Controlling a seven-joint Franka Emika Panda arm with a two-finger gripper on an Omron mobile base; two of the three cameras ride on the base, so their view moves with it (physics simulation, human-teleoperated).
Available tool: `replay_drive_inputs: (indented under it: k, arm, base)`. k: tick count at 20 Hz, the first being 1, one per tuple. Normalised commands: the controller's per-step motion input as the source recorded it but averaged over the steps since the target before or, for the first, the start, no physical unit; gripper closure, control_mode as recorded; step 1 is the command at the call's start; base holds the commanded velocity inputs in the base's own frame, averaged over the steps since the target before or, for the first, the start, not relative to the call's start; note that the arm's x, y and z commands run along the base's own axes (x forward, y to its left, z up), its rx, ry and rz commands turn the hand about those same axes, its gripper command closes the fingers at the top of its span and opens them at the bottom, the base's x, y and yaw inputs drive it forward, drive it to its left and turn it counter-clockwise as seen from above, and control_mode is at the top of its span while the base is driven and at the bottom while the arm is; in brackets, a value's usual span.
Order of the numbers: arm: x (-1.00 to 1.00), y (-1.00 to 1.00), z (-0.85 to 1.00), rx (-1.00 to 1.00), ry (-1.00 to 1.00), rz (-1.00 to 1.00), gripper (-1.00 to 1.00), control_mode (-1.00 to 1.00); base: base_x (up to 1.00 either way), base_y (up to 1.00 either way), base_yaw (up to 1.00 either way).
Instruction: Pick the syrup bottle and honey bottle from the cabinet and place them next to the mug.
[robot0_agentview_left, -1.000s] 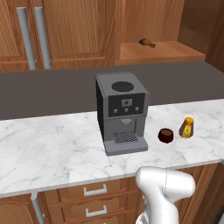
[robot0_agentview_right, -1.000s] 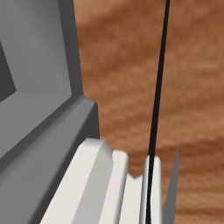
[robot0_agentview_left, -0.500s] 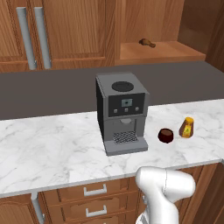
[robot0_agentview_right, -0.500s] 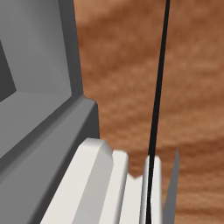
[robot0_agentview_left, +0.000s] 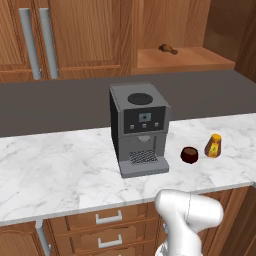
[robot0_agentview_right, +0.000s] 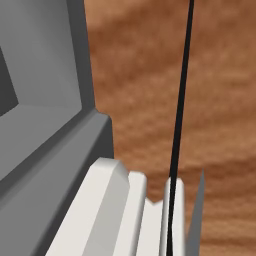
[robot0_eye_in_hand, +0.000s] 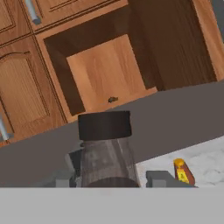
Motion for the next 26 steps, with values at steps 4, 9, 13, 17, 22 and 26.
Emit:
replay_drive_inputs:
  k: [4,9,13,17,22,26]
  arm:
    - [0.06,0.86,-0.88,-0.09,-0.32,0.00,1.00,-1.00]
    - [0.66,0.82,-0.76,-0.06,-0.20,0.00,1.00,-1.00]
    - [0.96,0.43,-0.81,-0.01,-0.23,0.00,1.00,-1.00]
    - [0.65,-0.60,-0.47,0.00,-0.40,-0.05,1.00,-1.00]
    - [0.94,-0.42,-0.65,0.00,-0.41,-0.02,1.00,-1.00]
    - [1.00,-0.05,-0.65,0.00,-0.40,0.00,1.00,-1.00]
  base:
    - [0.00,0.00,0.00]
    - [0.00,0.00,0.00]
    - [0.00,0.00,0.00]
    - [0.00,0.00,0.00]
    - [0.00,0.00,0.00]
    - [0.00,0.00,0.00]
